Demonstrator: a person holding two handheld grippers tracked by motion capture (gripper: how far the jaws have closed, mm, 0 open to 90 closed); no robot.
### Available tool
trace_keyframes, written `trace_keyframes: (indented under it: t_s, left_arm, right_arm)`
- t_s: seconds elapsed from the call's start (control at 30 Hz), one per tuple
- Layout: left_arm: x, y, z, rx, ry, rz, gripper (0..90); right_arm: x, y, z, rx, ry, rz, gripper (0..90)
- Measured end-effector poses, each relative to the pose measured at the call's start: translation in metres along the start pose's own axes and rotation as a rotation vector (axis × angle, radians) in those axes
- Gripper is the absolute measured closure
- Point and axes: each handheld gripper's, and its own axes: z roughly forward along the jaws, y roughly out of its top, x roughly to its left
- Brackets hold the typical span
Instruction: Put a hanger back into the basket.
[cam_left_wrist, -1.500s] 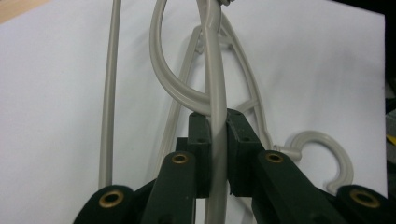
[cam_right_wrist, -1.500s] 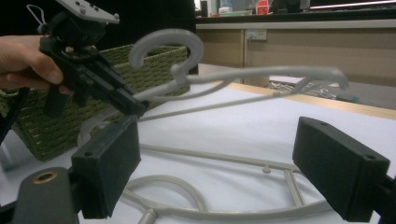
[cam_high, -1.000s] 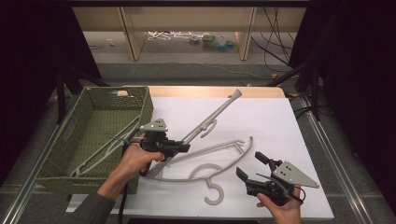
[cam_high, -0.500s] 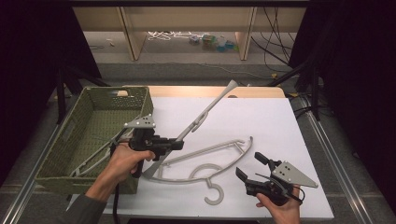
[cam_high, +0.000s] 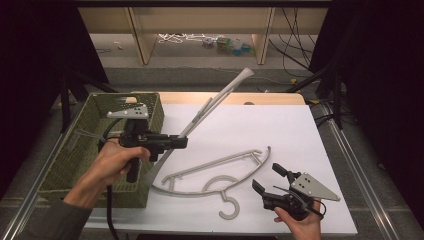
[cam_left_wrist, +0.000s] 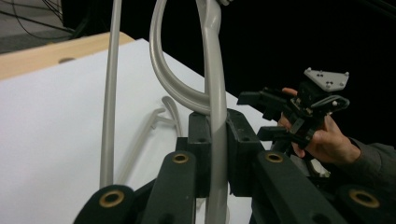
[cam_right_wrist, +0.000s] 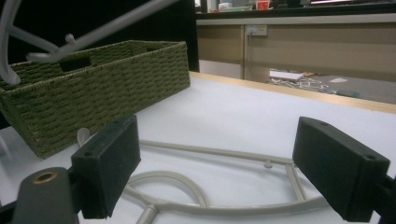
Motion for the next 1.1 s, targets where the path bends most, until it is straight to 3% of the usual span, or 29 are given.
trace_keyframes:
  t_s: [0.17,0.27,0.33,0.4,0.73,0.8,0.93,0.97,1.1]
  left_arm:
    - [0.002,0.010,-0.019,0.025,0.079,0.044,81.9]
    - [0.007,0.009,-0.031,0.019,0.118,0.031,82.0]
    - [0.010,0.007,-0.038,0.012,0.130,0.028,82.0]
    - [0.013,0.006,-0.046,0.011,0.152,0.030,82.0]
    - [0.034,-0.013,-0.079,0.026,0.258,0.024,82.0]
    - [0.038,-0.019,-0.085,0.028,0.266,-0.007,82.0]
    - [0.051,-0.030,-0.096,0.053,0.345,0.012,82.0]
    - [0.054,-0.032,-0.099,0.064,0.363,0.026,82.0]
    - [0.062,-0.038,-0.109,0.072,0.396,0.012,82.1]
  right_arm:
    - [0.000,0.000,0.001,-0.013,0.008,0.004,15.8]
    - [-0.001,-0.001,0.002,-0.034,0.003,0.001,15.8]
    - [0.000,0.000,0.000,0.003,0.001,0.004,15.8]
    - [0.000,0.000,0.001,-0.009,-0.002,-0.003,15.8]
    - [0.000,-0.001,0.000,0.010,0.001,0.000,15.8]
    - [0.000,-0.001,0.001,-0.007,-0.001,0.003,15.8]
    - [0.000,-0.001,0.001,-0.006,-0.001,0.003,15.8]
    - [0.000,-0.001,0.000,0.018,-0.005,0.003,15.8]
    - [0.000,-0.002,0.003,0.000,-0.006,0.006,15.8]
